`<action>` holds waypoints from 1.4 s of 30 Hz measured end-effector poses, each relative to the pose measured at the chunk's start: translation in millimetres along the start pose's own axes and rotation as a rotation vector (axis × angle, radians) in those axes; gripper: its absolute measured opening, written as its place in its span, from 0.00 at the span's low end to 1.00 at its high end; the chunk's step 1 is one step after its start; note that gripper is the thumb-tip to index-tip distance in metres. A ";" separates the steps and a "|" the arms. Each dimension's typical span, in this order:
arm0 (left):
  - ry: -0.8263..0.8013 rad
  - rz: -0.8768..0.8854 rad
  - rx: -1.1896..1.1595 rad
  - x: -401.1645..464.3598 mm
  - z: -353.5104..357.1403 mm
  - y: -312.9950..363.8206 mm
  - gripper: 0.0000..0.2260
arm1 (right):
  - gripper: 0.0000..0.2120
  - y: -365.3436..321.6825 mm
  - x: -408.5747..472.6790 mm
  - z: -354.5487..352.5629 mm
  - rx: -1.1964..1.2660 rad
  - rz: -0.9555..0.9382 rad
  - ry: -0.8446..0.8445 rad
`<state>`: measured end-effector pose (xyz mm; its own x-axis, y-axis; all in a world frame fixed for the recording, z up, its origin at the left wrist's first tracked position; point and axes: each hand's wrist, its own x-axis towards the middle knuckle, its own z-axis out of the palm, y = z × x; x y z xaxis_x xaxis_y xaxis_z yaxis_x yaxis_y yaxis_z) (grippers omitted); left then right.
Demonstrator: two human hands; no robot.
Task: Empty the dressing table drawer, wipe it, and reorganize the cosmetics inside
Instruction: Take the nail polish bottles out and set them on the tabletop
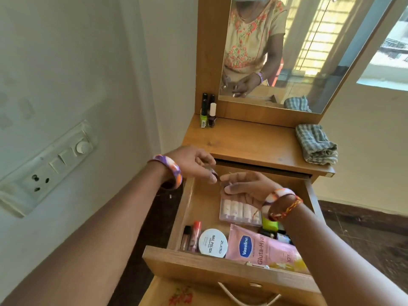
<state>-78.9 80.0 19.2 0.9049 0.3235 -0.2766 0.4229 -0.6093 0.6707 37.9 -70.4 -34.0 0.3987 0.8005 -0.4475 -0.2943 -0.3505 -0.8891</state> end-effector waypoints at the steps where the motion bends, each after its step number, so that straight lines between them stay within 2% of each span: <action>1: 0.008 0.008 -0.268 -0.8 -11.0 -1.7 0.15 | 0.11 -8.7 -4.3 -7.3 0.165 -0.042 -0.041; 3: -0.006 0.004 -0.799 2.7 -25.7 -7.7 0.12 | 0.16 -23.8 -5.4 -17.5 0.266 -0.127 -0.083; 5: -0.036 0.020 -1.274 10.8 -31.4 -12.5 0.21 | 0.15 -39.2 -0.5 -17.6 0.216 -0.175 -0.006; 7: 0.001 0.064 -1.499 21.8 -33.6 -14.6 0.33 | 0.08 -53.8 9.0 -14.7 0.214 -0.206 0.109; 8: 0.040 0.079 -1.505 26.1 -34.4 -12.5 0.34 | 0.06 -61.6 12.8 -11.8 0.219 -0.208 0.169; 9: 0.084 0.076 -1.466 29.8 -35.1 -8.4 0.30 | 0.04 -69.0 17.3 -8.7 0.201 -0.211 0.214; 12: 0.222 0.011 -1.271 43.9 -37.5 3.7 0.08 | 0.02 -80.4 40.8 -2.7 -0.003 -0.243 0.327; 13: 0.272 -0.017 -1.194 50.2 -38.6 5.5 0.06 | 0.04 -81.3 51.1 -2.1 -0.067 -0.266 0.382; 16: 0.399 -0.122 -0.913 69.4 -44.3 4.7 0.05 | 0.20 -79.8 79.4 1.4 -0.177 -0.297 0.502; 17: 0.420 -0.157 -0.804 74.3 -46.0 5.4 0.04 | 0.21 -78.9 86.1 3.4 -0.176 -0.299 0.513; 19: 0.475 -0.211 -0.454 85.1 -48.2 4.0 0.03 | 0.17 -76.1 97.2 6.1 -0.179 -0.322 0.518; 21: 0.546 -0.225 0.002 96.5 -49.4 0.9 0.07 | 0.12 -74.5 103.4 9.7 -0.272 -0.366 0.554; 22: 0.575 -0.202 0.121 101.0 -49.8 -0.2 0.10 | 0.11 -73.7 105.4 11.7 -0.323 -0.396 0.575; 27: 0.659 -0.118 0.178 118.2 -45.4 -6.5 0.14 | 0.14 -69.2 118.5 13.9 -0.402 -0.491 0.660; 30: 0.700 -0.116 0.125 123.0 -38.6 -12.4 0.17 | 0.18 -68.2 124.5 11.7 -0.412 -0.484 0.673; 35: 0.783 -0.098 -0.005 130.4 -26.8 -19.1 0.16 | 0.18 -66.8 129.3 9.4 -0.503 -0.473 0.658; 42: 0.795 -0.099 -0.013 134.1 -22.3 -19.5 0.17 | 0.18 -70.1 135.1 9.8 -0.497 -0.447 0.691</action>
<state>33.1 151.4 -15.7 0.5554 0.7977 0.2349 0.4943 -0.5439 0.6781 103.9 67.0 -31.1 0.8551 0.5028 0.1265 0.3478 -0.3754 -0.8591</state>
